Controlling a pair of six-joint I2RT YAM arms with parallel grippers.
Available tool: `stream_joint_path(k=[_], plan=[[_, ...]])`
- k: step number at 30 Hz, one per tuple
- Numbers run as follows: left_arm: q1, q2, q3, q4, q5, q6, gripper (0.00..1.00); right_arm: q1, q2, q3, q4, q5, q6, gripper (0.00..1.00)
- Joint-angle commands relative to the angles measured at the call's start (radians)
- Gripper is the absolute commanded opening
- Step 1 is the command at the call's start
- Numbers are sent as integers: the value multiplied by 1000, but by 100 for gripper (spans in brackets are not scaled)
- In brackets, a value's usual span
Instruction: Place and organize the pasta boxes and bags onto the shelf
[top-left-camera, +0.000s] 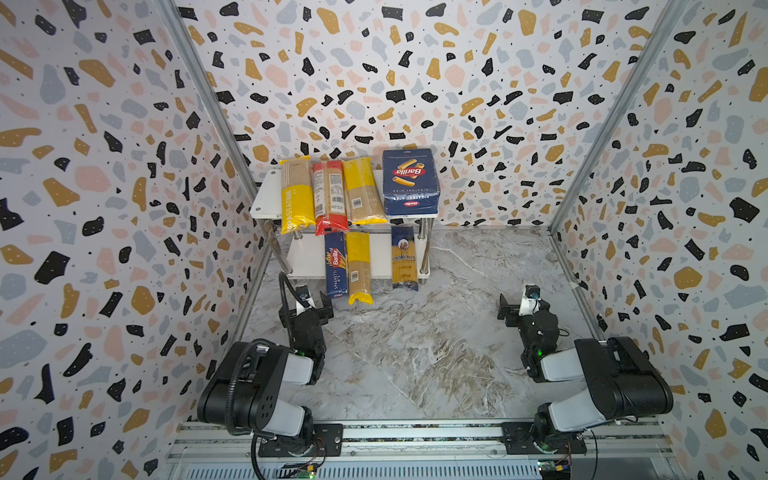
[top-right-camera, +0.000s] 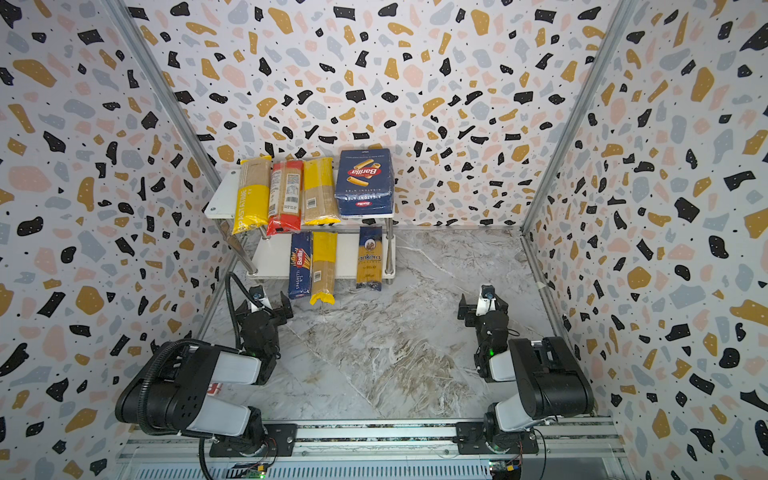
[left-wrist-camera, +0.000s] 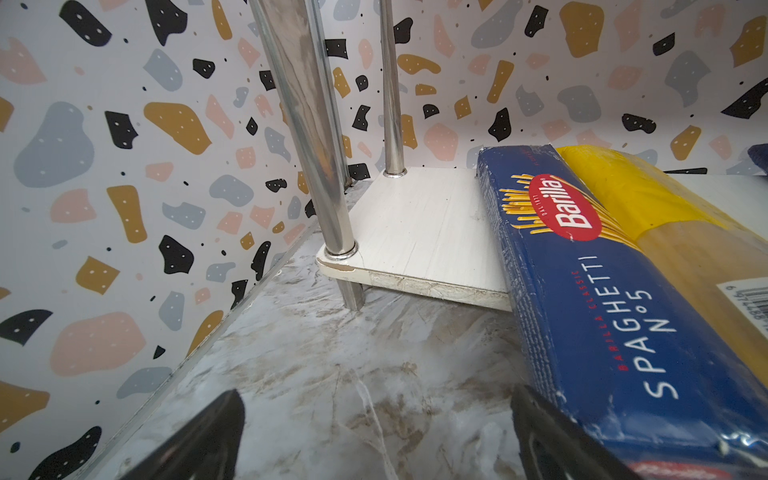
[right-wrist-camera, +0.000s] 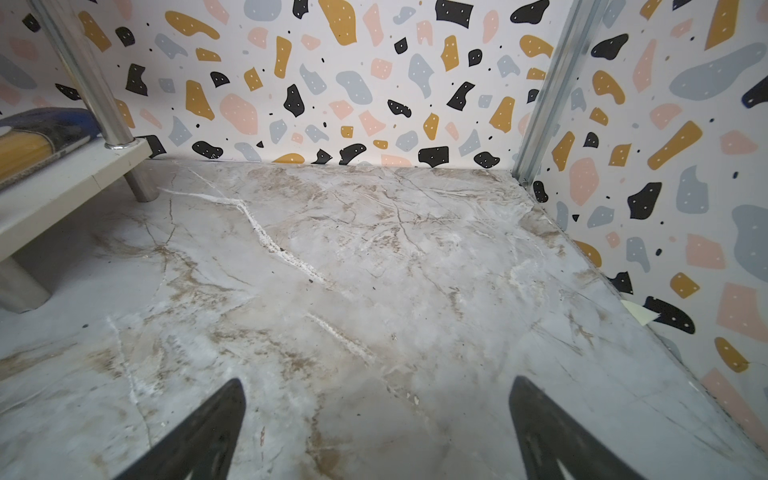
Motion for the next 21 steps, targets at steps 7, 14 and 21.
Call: stream_joint_path(k=[7,14,21], plan=[[5,-10,8,39,-1,-6,99,3,-5,19,18,13,-12,99],[5,-6,4,51,-1,-5,99,4,-6,19,17,13,-12,99],[5,-4,9,44,1,-4,100,4,-5,19,17,13,-12,99]])
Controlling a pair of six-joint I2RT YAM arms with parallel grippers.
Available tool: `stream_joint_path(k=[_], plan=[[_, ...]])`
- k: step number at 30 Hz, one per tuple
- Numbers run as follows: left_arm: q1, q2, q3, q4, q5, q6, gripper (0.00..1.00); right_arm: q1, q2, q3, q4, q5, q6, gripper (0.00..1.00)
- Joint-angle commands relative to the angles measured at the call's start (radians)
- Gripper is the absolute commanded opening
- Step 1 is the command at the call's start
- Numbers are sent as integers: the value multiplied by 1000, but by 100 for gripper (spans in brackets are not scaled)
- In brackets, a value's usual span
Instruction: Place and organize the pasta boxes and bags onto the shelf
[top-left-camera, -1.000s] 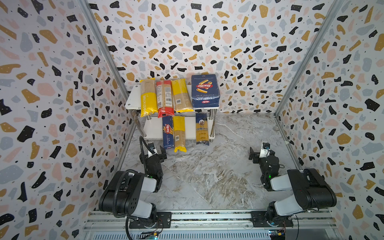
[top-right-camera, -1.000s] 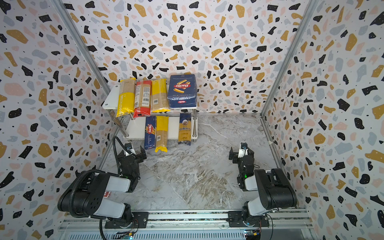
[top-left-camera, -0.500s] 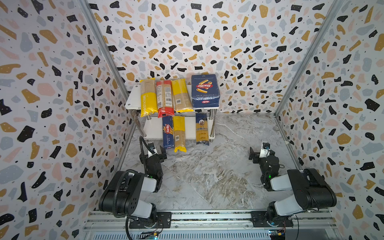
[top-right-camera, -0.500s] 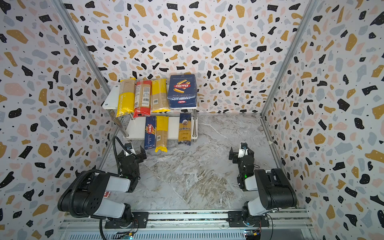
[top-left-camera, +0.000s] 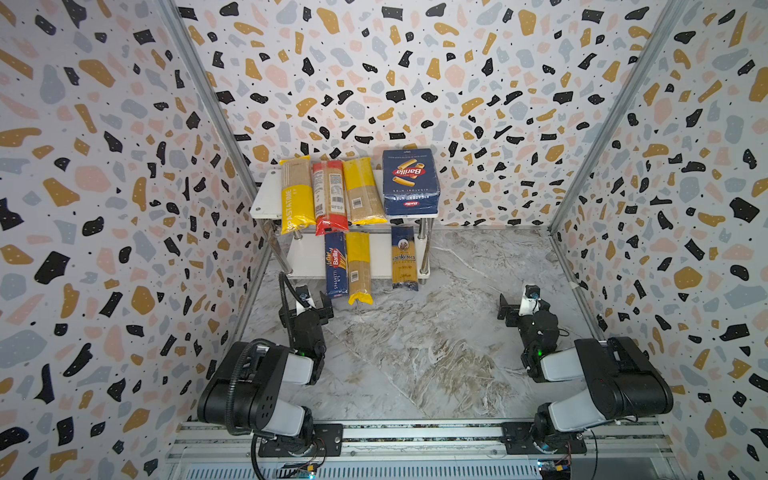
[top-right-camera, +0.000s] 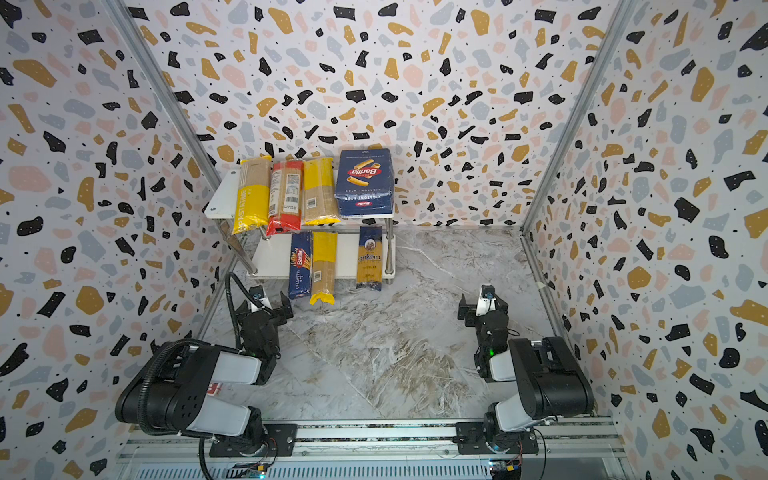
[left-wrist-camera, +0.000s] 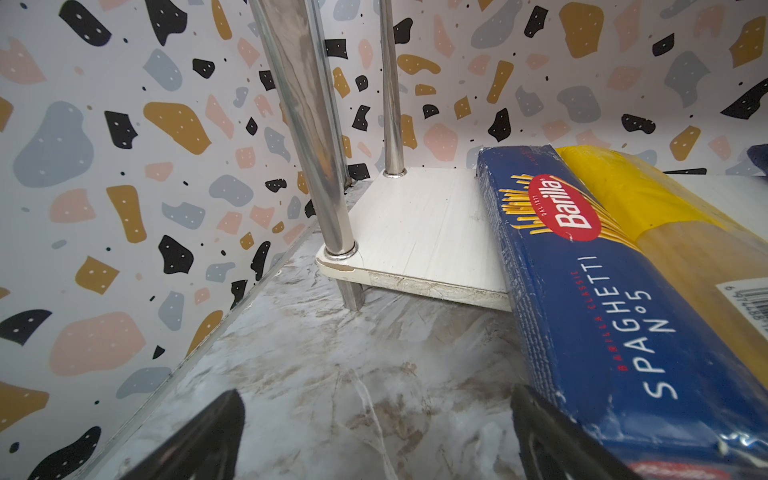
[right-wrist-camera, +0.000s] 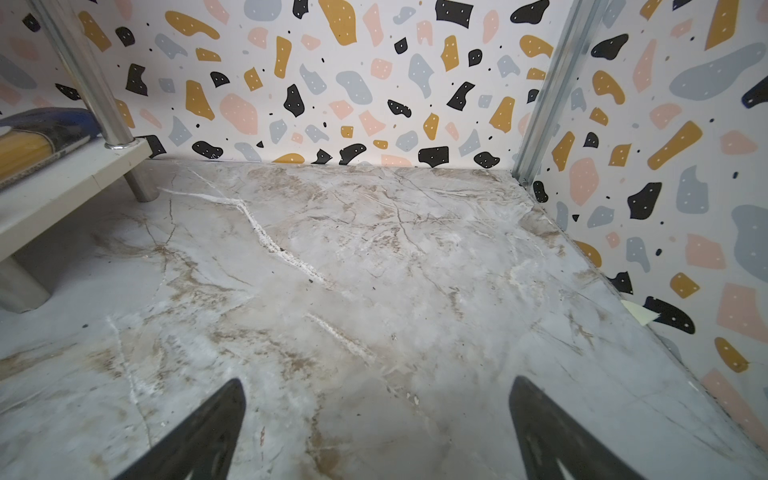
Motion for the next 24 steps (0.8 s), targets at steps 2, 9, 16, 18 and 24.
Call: stream_joint_path(k=[2,9,16,18,24], plan=[[5,-11,8,35,2,-5,99,4,-5,19,18,13,-12,99],[6,-12,7,37,3,-4,100,4,-4,18,17,13,-12,99],[5,-12,8,37,3,-4,99,4,-5,18,18,12,-12,99],[5,-12,8,37,3,-5,99,4,-4,18,17,13,-12,99],[5,-12,8,37,3,-4,100,3,-4,18,17,13,-13,99]])
